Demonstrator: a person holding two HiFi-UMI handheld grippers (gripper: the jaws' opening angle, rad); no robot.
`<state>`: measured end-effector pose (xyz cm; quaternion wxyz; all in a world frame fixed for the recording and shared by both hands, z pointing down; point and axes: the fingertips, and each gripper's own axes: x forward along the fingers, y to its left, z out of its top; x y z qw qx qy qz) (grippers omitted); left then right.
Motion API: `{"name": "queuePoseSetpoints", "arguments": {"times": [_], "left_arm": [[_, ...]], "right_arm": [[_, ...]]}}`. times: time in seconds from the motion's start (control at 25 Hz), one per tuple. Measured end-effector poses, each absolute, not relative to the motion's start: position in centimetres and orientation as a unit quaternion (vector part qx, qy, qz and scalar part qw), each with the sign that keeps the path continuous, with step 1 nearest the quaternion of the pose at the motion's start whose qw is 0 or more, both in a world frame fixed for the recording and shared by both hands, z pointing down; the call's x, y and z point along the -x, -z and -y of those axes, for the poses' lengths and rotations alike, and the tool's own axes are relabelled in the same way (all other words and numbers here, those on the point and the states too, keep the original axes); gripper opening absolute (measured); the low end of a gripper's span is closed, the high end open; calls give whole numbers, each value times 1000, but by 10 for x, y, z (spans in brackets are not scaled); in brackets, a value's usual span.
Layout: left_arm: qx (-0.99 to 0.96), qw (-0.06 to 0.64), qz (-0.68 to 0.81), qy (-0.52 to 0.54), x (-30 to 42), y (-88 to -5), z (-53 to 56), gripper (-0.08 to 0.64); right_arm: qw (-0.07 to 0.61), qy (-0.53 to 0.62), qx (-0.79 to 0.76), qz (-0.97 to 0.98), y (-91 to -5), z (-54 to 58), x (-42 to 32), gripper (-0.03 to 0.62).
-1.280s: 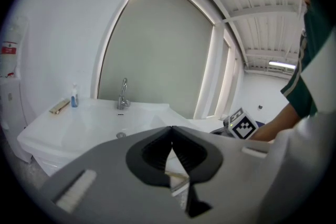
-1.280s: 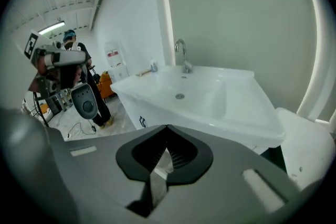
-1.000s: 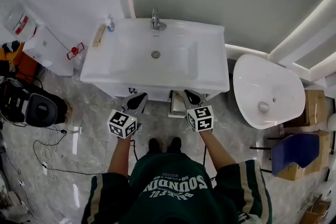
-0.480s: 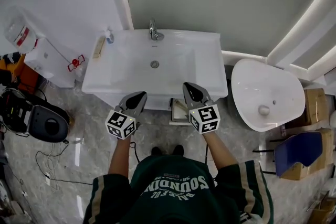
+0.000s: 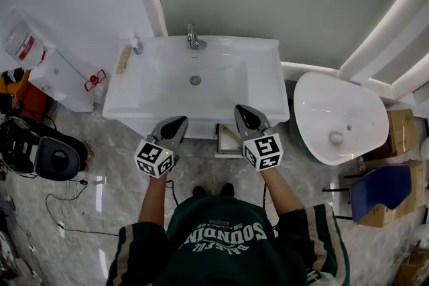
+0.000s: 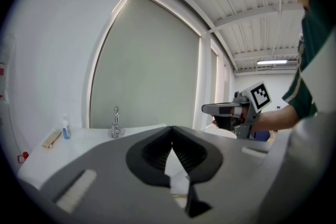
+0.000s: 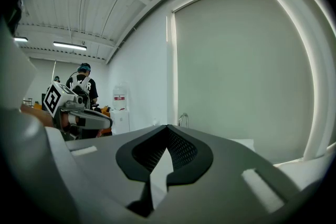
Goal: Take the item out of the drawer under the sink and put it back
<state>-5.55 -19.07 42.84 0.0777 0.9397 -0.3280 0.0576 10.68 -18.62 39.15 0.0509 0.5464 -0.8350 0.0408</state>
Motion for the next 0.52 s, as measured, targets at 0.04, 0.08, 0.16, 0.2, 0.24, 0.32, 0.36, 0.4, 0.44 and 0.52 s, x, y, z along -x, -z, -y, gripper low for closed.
{"name": "queuePoseSetpoints", "arguments": {"times": [0.04,0.08,0.16,0.2,0.24,0.32,0.36,0.4,0.44,0.52], "left_arm": [[-940,78,328,-58,56,-429,191,49],[-940,78,328,-58,56,-429,191,49],[-939,80,328,-58,56,-430,192,49],[-939,81,328,-58,55,-431,192,49],[-940,82,327,-58,54,-431,192,49],[-940,83,327,-58,53,-432,191,49],[-940,83,326,-59,52,-432,190,49],[-940,83,326,-59,51,-432,190,49],[-940,83,325,-59,49,-433,190,49],[-941,84,324,-59,47,-433,190,49]], "right_arm": [[50,-41,-546,835,-391,186,-107,2],[48,-41,-546,836,-391,186,-106,2],[46,-41,-545,836,-391,186,-106,2],[46,-41,-545,836,-391,187,-106,2],[46,-41,-545,836,-391,187,-107,2],[46,-42,-544,837,-391,186,-108,2],[46,-42,-544,837,-391,185,-109,2],[46,-42,-544,837,-391,185,-109,2],[46,-43,-544,837,-392,184,-111,2],[47,-43,-544,836,-393,184,-113,2]]}}
